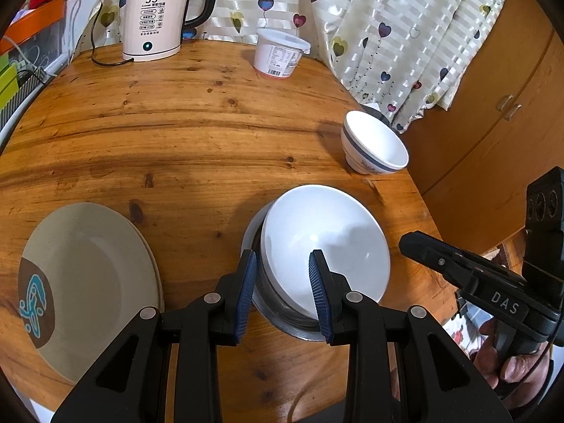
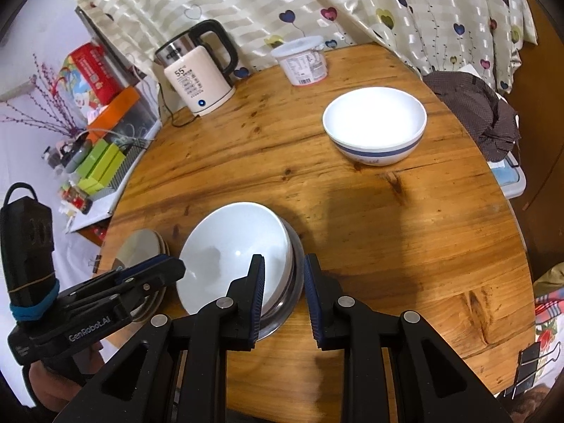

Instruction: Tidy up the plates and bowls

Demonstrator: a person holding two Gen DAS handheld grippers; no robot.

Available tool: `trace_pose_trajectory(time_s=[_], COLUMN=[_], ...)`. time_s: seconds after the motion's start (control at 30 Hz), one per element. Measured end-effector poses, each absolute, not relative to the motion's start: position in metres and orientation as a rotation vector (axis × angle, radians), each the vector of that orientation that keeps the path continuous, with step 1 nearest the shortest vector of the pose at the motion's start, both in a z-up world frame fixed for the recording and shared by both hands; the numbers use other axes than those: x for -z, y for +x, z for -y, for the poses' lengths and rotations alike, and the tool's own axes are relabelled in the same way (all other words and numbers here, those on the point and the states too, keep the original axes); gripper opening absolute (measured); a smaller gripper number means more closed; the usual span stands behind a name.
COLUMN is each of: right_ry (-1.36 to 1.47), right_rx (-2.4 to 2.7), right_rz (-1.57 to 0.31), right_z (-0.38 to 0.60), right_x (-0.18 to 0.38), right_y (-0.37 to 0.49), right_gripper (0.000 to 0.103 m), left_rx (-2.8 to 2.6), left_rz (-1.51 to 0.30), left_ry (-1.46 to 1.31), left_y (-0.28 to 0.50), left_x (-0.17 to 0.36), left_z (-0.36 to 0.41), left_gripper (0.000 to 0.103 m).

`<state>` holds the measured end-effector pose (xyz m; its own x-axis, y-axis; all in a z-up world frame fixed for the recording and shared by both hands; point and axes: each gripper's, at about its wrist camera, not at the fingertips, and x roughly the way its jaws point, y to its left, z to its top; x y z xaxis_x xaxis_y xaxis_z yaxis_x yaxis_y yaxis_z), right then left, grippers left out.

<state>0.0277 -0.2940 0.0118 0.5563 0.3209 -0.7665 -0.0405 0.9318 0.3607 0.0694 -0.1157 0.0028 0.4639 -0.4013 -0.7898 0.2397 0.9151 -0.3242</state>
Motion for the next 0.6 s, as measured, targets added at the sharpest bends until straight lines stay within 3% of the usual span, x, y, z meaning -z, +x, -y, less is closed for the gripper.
trace_pose_trajectory(time_s=[0.6], right_ry=[0.317], right_rx=[-0.269], right_rz=[-0.974], right_z=[0.285], right_x=[0.001], right_y=[0.031], right_gripper=[0.025], left_rx=[0.356], left_rz=[-1.056], left_ry=[-0.173], left_y=[0.073], left_x=[0.013], left_z=[0.113], left_gripper=[0.032])
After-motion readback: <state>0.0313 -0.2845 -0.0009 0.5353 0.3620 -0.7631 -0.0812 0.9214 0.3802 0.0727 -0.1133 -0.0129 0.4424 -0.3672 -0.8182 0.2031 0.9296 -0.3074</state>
